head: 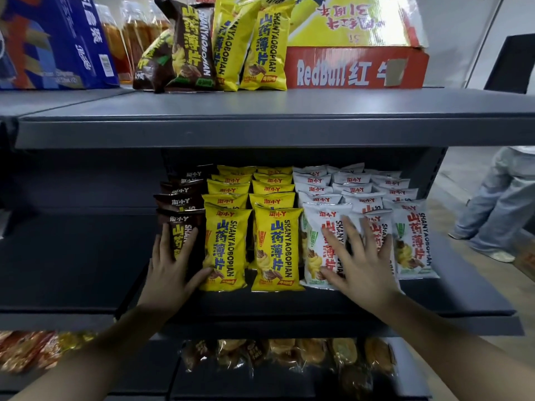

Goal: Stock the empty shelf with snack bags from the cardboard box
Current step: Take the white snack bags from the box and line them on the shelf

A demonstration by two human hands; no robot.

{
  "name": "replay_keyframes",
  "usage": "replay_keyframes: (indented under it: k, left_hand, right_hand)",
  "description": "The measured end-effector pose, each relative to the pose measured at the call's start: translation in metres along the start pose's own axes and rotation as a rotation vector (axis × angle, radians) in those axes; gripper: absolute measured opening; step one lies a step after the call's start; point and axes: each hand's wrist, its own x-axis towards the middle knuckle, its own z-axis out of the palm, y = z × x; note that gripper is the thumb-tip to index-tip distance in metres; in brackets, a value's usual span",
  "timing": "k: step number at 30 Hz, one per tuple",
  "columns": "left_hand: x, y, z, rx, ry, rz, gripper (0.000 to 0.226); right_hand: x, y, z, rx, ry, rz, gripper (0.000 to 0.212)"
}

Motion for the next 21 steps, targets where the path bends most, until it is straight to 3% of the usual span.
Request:
replay_keyframes:
  k: [8,16,21]
  left_hand:
    - [0.004,0.014,0.011,0.025,0.02,0.042,0.089]
    - [0.0,0.024,0.002,0.29,0.081,0.048,0.075]
    - [-0.008,0.047,0.002,0.449,0.12,0.363,0.069]
  right_hand:
    - [0.009,-0.011,0.001,0.009,-0.026,0.018,0.074]
    - [0.001,-0.01,-0.007,0.04,-0.001,0.064,0.078]
    - [-0.015,-0.002,-0.008,0.079,0.071,0.183,0.078]
